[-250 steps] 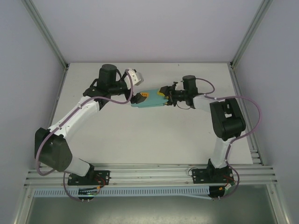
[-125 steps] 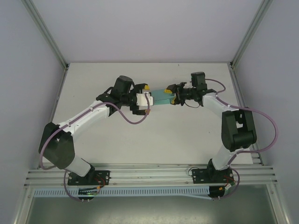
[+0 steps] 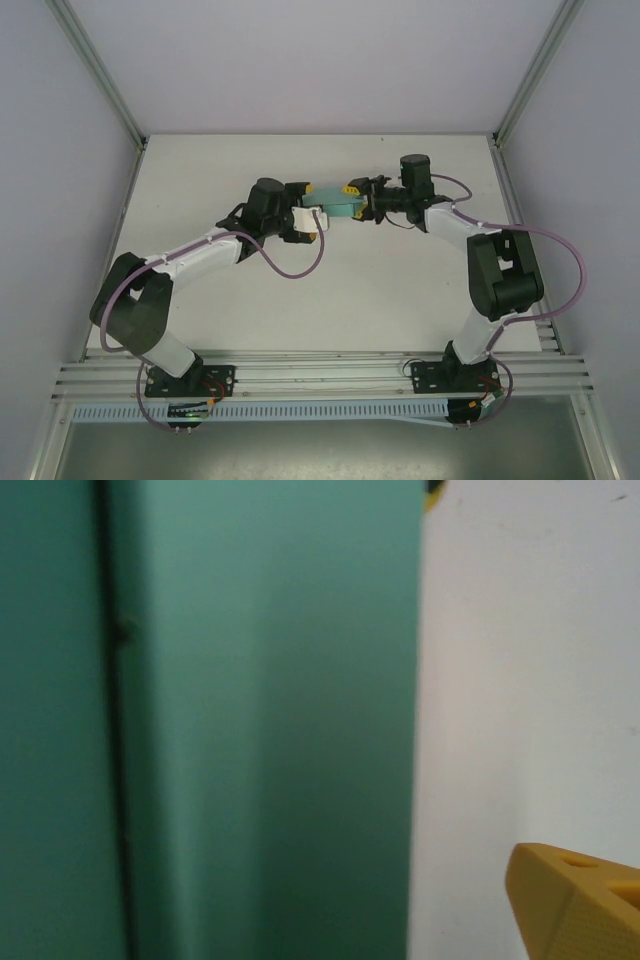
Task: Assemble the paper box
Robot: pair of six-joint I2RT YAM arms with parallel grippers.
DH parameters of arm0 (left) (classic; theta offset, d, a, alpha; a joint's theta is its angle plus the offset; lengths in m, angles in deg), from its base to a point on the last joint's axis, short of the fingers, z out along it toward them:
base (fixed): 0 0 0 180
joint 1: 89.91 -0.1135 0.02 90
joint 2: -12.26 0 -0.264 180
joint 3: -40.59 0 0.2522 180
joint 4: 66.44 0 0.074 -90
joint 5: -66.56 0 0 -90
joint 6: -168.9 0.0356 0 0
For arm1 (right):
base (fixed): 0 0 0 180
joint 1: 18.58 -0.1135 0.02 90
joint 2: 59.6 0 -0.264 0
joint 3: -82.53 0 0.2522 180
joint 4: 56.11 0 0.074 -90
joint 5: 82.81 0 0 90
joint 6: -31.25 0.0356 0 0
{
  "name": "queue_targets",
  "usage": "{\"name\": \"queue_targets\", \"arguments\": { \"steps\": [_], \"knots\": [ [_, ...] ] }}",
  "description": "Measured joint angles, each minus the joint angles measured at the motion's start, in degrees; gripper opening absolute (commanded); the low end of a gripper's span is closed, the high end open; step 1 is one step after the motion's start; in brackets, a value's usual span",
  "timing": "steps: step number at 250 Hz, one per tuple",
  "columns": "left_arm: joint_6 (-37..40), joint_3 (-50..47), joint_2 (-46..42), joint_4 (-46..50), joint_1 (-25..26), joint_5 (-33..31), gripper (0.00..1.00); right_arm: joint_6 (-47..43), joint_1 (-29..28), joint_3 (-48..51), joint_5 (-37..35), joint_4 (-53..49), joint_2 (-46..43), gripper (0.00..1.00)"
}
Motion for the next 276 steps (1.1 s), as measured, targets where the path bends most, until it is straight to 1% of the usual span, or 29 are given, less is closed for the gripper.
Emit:
{"name": "queue_targets", "arguments": {
  "steps": [15, 29, 40, 54, 68, 75, 84, 103, 113, 120, 122, 124, 126, 163, 180, 190, 206, 210, 223, 226, 234, 244, 254, 269, 276],
  "knots": [
    [-0.2, 0.0, 0.0, -1.3, 0.0, 0.1, 0.73, 0.2, -0.4, 0.0, 0.1, -0.2, 0.3, 0.36],
    [-0.1, 0.1, 0.0, -1.7, 0.1, 0.3, 0.62, 0.3, -0.6, 0.0, 0.0, -0.3, 0.4, 0.38],
    [-0.6, 0.1, 0.0, -1.8, 0.1, 0.3, 0.54, 0.6, -0.6, 0.0, 0.0, -0.3, 0.4, 0.38],
    [-0.3, 0.1, 0.1, -2.0, 0.1, 0.1, 0.49, 1.2, -0.6, 0.0, 0.0, 0.0, 0.4, 0.38],
    [-0.1, 0.1, 0.3, -2.8, 0.2, -0.4, 0.42, 1.6, -0.6, 0.1, 0.0, 0.2, 0.4, 0.39],
    [0.1, 0.1, 0.5, -2.8, 0.2, -0.5, 0.41, 1.7, -0.6, 0.1, -0.2, 0.4, 0.4, 0.43],
    [0.6, 0.1, 0.6, -2.8, 0.2, -0.5, 0.39, 1.8, -0.6, 0.1, -0.3, 0.4, 0.4, 0.53],
    [0.6, 0.1, 0.8, -3.0, 0.4, -1.1, 0.37, 1.2, -0.6, 0.3, 0.2, 0.2, 0.4, 0.61],
    [0.6, 0.1, 0.8, -3.2, 0.4, -1.2, 0.36, 0.9, -1.0, 0.5, 0.8, 0.3, 0.4, 0.69],
    [0.6, 0.1, 0.8, -3.2, 0.4, -1.5, 0.35, 0.6, -1.2, 0.6, 1.0, 0.3, 0.4, 0.78],
    [0.6, 0.1, 0.8, -3.2, 0.4, -1.5, 0.35, 0.8, -1.3, 0.7, 1.1, 0.3, 0.4, 0.84],
    [0.6, 0.1, 0.8, -3.2, 0.4, -1.5, 0.34, 1.1, -1.3, 0.8, 1.0, 0.3, 0.4, 0.94],
    [0.6, 0.1, 0.8, -3.2, 0.4, -1.6, 0.34, 0.9, -1.4, 0.8, 1.1, 0.3, 0.4, 0.98],
    [0.3, 0.8, 0.8, -1.7, 0.4, -1.9, 0.30, -0.7, -1.4, 1.8, 0.7, -0.1, -0.3, 0.99],
    [-0.1, 1.5, 0.8, 0.5, 0.4, -1.7, 0.30, -4.4, -0.3, 1.9, -1.3, -2.9, -1.9, 0.99],
    [-0.6, 1.7, 0.7, 2.1, 0.4, -1.3, 0.31, -8.2, 0.7, 1.7, -3.7, -6.4, -3.4, 0.99],
    [-1.6, 3.3, 0.4, 7.3, 0.4, -0.1, 0.32, -16.8, 2.8, 0.4, -10.5, -15.8, -6.5, 0.99],
    [-1.8, 4.1, 0.4, 9.4, 0.4, 0.7, 0.31, -20.4, 3.3, -0.5, -13.8, -18.9, -7.6, 0.99],
    [-2.3, 6.4, 0.4, 14.6, 0.3, 2.4, 0.31, -27.7, 4.3, -3.0, -22.1, -25.8, -9.8, 0.99],
    [-2.3, 7.0, 0.4, 15.9, 0.3, 2.9, 0.32, -30.7, 4.5, -3.8, -25.4, -27.6, -10.5, 0.99],
    [-2.3, 8.8, 0.6, 19.5, 0.3, 4.0, 0.29, -35.6, 4.5, -5.1, -31.3, -30.4, -12.1, 0.99],
    [-2.4, 11.6, 1.3, 24.0, 0.1, 5.3, 0.28, -42.2, 3.8, -5.9, -39.3, -32.4, -14.6, 0.99],
    [-2.6, 15.0, 2.5, 28.5, 0.0, 6.3, 0.28, -48.8, 3.0, -5.5, -45.6, -33.0, -17.4, 0.99],
    [-2.7, 20.4, 5.8, 35.0, -0.4, 7.5, 0.27, -57.6, 2.4, -2.9, -51.7, -32.2, -22.0, 0.99],
    [-2.9, 22.5, 7.5, 37.4, -0.7, 7.9, 0.26, -60.8, 2.3, -1.0, -53.3, -31.3, -24.0, 0.99]
  ]
}}
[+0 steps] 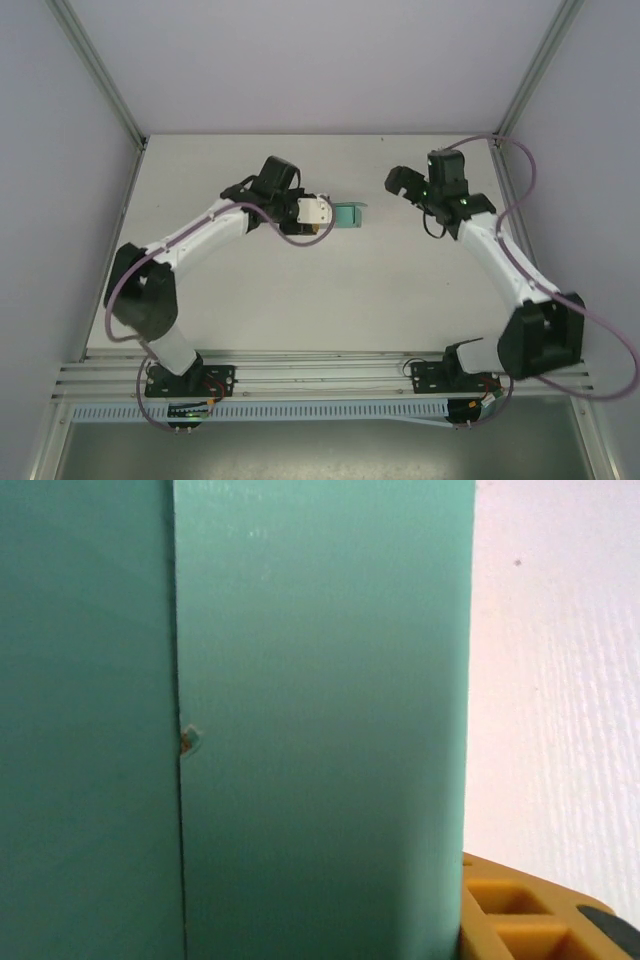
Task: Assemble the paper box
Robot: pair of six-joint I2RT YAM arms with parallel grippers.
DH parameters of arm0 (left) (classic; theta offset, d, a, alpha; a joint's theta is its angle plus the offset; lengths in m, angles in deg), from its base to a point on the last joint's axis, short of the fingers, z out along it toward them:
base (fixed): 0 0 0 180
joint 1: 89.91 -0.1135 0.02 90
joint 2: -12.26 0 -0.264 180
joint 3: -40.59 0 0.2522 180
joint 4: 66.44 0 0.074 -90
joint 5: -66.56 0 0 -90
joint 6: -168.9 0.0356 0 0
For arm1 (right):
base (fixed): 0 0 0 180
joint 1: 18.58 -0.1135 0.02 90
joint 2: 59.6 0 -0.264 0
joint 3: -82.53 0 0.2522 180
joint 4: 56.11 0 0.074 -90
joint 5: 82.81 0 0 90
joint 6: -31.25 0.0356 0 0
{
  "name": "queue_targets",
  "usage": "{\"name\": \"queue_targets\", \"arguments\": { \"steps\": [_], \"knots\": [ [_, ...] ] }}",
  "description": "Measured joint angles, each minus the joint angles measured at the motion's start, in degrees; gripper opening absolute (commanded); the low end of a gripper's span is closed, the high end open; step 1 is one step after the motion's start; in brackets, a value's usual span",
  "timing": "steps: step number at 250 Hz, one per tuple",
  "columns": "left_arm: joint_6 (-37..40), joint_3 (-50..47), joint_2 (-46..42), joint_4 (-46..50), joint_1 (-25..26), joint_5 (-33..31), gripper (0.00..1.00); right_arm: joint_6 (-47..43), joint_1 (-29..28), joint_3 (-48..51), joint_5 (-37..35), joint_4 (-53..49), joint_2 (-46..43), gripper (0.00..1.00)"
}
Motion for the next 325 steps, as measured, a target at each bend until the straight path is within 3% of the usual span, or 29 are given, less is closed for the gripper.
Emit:
{"name": "queue_targets", "arguments": {
  "steps": [24, 57, 91, 129, 157, 185, 237, 282, 325],
  "knots": [
    [-0.1, 5.1, 6.0, 7.5, -0.9, 0.2, 0.29, -10.6, 0.7, 7.0, 0.6, 2.9, -5.3, 0.99],
    [-0.2, 6.3, 11.3, 14.9, -1.8, 0.0, 0.30, -21.6, 1.0, 12.0, 13.5, 5.0, -6.3, 0.96],
    [-0.2, 6.4, 11.5, 17.5, -2.0, 0.2, 0.32, -27.6, 0.8, 11.5, 27.2, 6.2, -4.8, 0.89],
    [-0.2, 6.3, 11.5, 18.3, -1.9, 0.3, 0.31, -31.1, -1.0, 6.7, 35.3, 5.7, 2.2, 0.78],
    [-0.4, 6.3, 11.5, 18.3, -2.0, 0.3, 0.32, -33.6, -3.7, 2.1, 36.5, 3.9, 8.1, 0.69],
    [-0.5, 6.3, 11.6, 18.3, -2.0, 0.4, 0.32, -36.3, -6.3, -2.4, 36.9, 0.9, 13.4, 0.67],
    [-0.7, 6.3, 11.6, 18.1, -2.0, 0.5, 0.32, -41.3, -8.7, -5.7, 38.4, -5.1, 18.1, 0.51],
    [-0.9, 6.3, 11.7, 18.1, -2.0, 0.7, 0.32, -43.3, -9.9, -5.7, 37.7, -7.5, 19.1, 0.20],
    [-1.8, 7.5, 12.5, 19.0, -2.0, 0.8, 0.32, -42.2, -10.5, -6.2, 34.0, -6.9, 19.2, 0.03]
  ]
}}
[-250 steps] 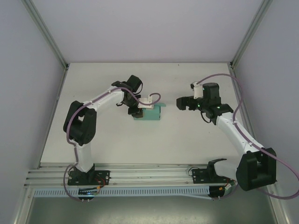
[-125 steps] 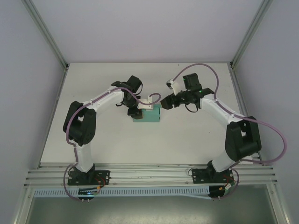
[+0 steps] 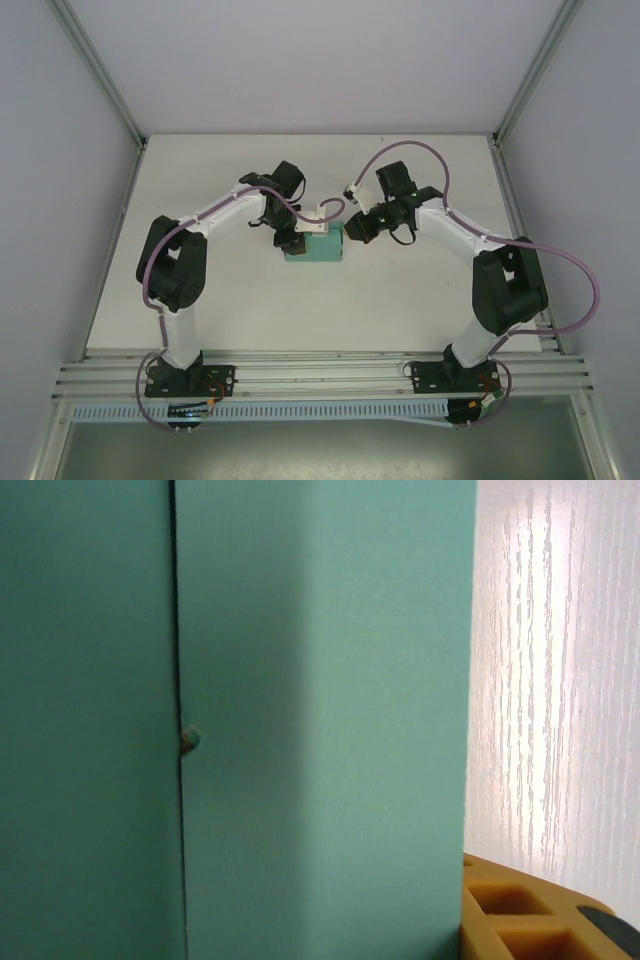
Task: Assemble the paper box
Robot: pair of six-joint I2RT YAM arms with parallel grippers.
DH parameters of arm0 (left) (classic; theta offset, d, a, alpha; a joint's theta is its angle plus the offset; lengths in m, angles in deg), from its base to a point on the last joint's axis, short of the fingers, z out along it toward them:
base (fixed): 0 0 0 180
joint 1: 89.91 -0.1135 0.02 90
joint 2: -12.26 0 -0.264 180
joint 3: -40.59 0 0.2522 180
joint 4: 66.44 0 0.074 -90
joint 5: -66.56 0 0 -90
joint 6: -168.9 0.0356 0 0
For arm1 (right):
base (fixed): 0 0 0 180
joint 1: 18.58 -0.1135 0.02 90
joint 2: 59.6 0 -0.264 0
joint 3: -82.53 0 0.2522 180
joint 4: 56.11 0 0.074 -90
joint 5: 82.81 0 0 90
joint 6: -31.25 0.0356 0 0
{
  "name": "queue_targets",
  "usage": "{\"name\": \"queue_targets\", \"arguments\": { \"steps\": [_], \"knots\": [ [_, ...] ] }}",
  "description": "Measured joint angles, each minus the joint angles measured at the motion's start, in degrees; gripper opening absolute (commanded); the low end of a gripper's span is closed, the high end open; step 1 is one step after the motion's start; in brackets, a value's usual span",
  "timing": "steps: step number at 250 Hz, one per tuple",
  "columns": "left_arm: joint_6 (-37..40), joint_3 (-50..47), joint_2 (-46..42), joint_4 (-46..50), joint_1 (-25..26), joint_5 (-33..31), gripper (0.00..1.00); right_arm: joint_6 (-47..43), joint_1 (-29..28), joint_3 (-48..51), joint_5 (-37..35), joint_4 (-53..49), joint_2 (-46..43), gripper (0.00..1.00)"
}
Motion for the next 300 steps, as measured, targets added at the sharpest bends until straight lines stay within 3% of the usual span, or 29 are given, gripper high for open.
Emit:
{"name": "queue_targets", "arguments": {
  "steps": [41, 98, 168, 227, 300],
  "knots": [
    [-2.1, 2.4, 1.6, 1.2, -0.3, 0.1, 0.32, 4.3, -1.7, -0.4, -5.3, 1.7, -0.2, 0.00],
    [-5.1, 5.1, 3.4, 2.2, -0.4, -0.2, 0.32, 16.7, -5.1, -0.7, -15.2, 3.8, -0.8, 0.00],
    [-8.0, 5.9, 4.0, 2.2, -0.4, -0.1, 0.35, 27.4, -5.2, 1.1, -16.1, 8.5, -1.1, 0.00],
    [-8.5, 6.0, 4.0, 2.1, -0.3, -0.4, 0.36, 28.4, -5.5, 4.1, -16.5, 12.0, -2.4, 0.00],
    [-9.2, 6.1, 4.0, 2.2, 0.0, -0.5, 0.42, 25.0, -8.6, 16.3, -23.9, 27.7, -7.5, 0.00]
  ]
}}
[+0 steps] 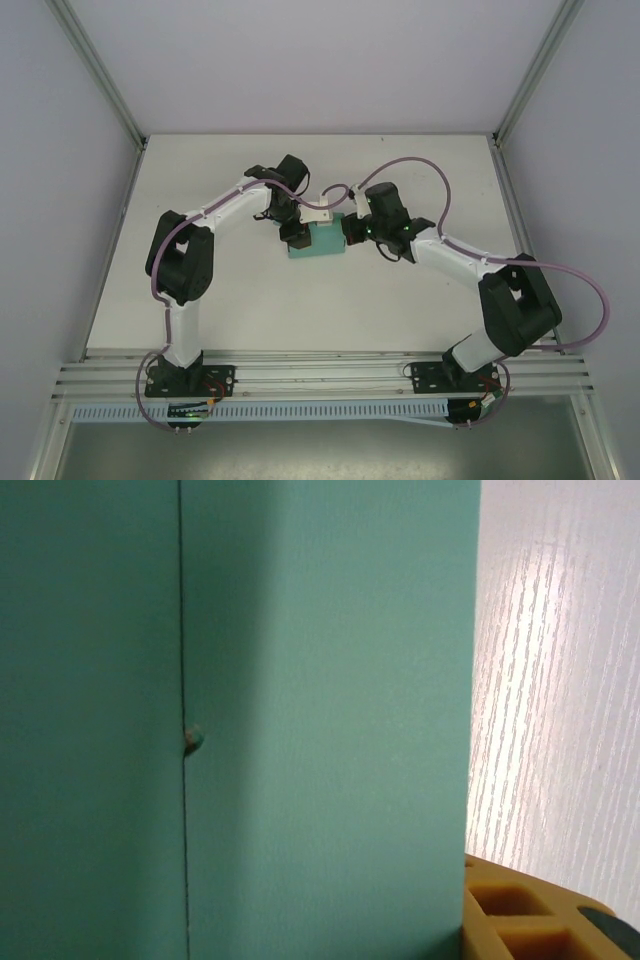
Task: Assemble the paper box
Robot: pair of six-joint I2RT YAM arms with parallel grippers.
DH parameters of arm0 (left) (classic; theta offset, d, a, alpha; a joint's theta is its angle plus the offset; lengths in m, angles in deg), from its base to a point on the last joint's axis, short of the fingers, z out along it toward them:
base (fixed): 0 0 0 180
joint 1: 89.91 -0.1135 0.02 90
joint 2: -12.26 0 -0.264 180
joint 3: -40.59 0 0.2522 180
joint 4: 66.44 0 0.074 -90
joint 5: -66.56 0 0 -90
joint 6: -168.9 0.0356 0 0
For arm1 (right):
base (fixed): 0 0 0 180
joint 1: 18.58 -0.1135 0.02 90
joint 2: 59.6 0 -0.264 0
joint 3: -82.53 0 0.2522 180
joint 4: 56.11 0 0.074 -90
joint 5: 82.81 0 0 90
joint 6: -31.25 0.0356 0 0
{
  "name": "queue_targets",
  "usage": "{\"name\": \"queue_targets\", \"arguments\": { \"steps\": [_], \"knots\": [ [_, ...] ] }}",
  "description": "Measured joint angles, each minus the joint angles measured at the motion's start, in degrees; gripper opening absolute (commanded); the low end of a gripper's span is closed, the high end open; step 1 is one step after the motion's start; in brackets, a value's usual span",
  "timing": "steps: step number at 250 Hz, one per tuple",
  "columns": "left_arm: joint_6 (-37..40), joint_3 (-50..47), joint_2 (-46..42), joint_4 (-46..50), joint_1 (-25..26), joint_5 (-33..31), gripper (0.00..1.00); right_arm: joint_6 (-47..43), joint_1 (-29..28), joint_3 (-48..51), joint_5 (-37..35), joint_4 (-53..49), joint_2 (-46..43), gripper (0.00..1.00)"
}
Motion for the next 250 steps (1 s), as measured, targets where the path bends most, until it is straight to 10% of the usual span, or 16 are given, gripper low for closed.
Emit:
{"name": "queue_targets", "arguments": {
  "steps": [163, 250],
  "knots": [
    [-11.7, -0.3, -0.9, -4.9, 0.9, -1.1, 0.79, 0.7, -5.2, 6.7, -10.6, 15.0, 1.6, 0.00],
    [-25.1, -8.7, -13.6, -11.4, 1.4, -8.6, 0.78, 1.1, -7.1, 5.3, -12.9, 10.2, 0.7, 0.00]
  ]
}}
